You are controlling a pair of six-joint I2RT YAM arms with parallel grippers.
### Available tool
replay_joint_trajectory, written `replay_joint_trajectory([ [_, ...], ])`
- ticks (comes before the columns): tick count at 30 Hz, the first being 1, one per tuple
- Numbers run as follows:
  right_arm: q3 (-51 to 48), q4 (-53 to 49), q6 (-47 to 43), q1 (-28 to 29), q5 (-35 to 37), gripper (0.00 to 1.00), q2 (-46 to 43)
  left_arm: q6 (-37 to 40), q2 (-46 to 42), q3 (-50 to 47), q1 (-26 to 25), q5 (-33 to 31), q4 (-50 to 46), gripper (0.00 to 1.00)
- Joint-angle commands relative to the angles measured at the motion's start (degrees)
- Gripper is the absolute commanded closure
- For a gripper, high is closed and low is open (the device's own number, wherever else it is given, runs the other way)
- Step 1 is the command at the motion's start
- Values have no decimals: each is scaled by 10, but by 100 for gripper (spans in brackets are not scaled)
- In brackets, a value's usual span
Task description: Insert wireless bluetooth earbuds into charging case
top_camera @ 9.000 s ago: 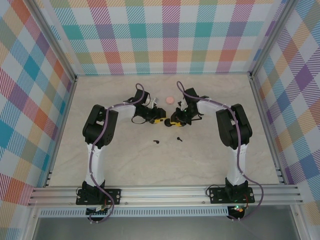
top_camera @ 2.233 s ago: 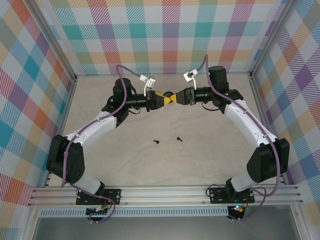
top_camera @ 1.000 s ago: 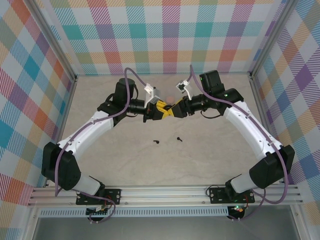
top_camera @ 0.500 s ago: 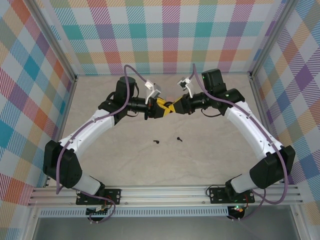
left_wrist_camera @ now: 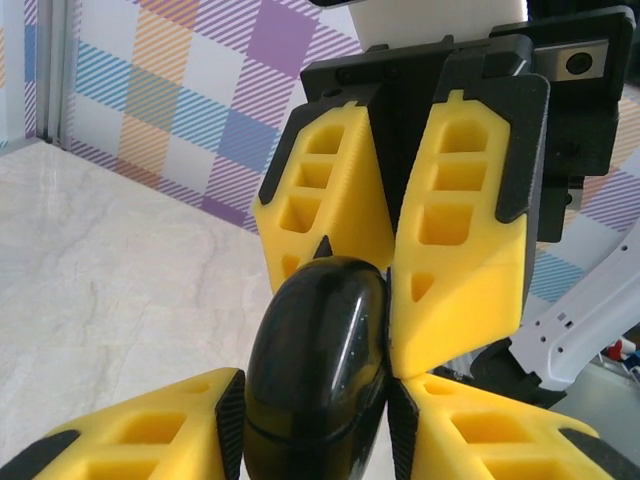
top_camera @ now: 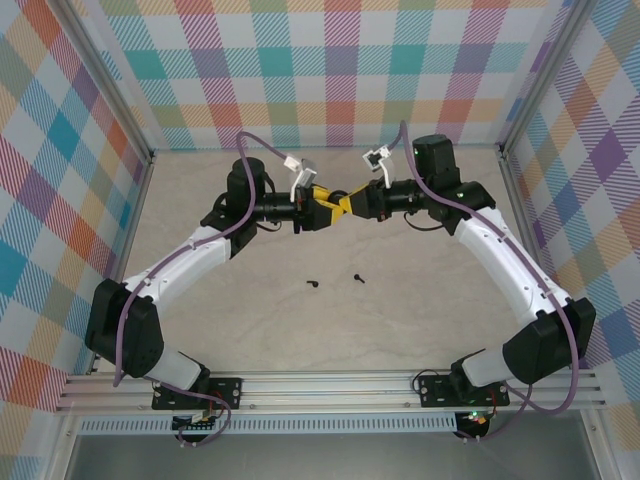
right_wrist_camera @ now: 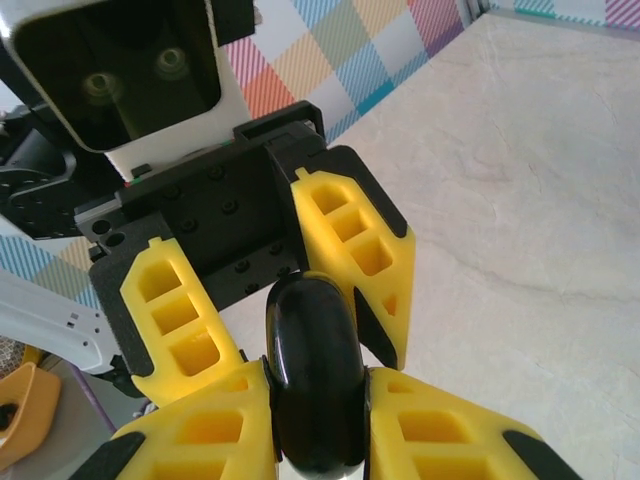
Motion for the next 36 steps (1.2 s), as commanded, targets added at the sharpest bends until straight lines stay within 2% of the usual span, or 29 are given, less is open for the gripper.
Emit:
replay_joint_trajectory([
  [1,-7,23,12,10,-67,78,-15,-34,-15,-7,-5,-16,70,57],
  [6,-9,20,8,10,-79,78,-16,-50,-15,-8,-5,-3,90,62],
  [12,-6,-7,-17,11,-92,77,-16,-59,-23,-13,-4,1,110,60],
  [15,-1,-30,-38,10,-108,76,-16,-58,-23,-9,-5,15,108,62],
  [25,9,-81,-76,10,-109,73,-7,-48,-22,0,-5,32,92,88],
  [28,11,-91,-80,11,-92,70,-6,-28,-23,2,-5,31,70,90],
  [31,15,-100,-79,12,-65,63,-7,10,-27,5,-6,39,39,90],
  [36,18,-100,-73,11,-36,61,-8,104,-41,3,-9,48,-22,90],
])
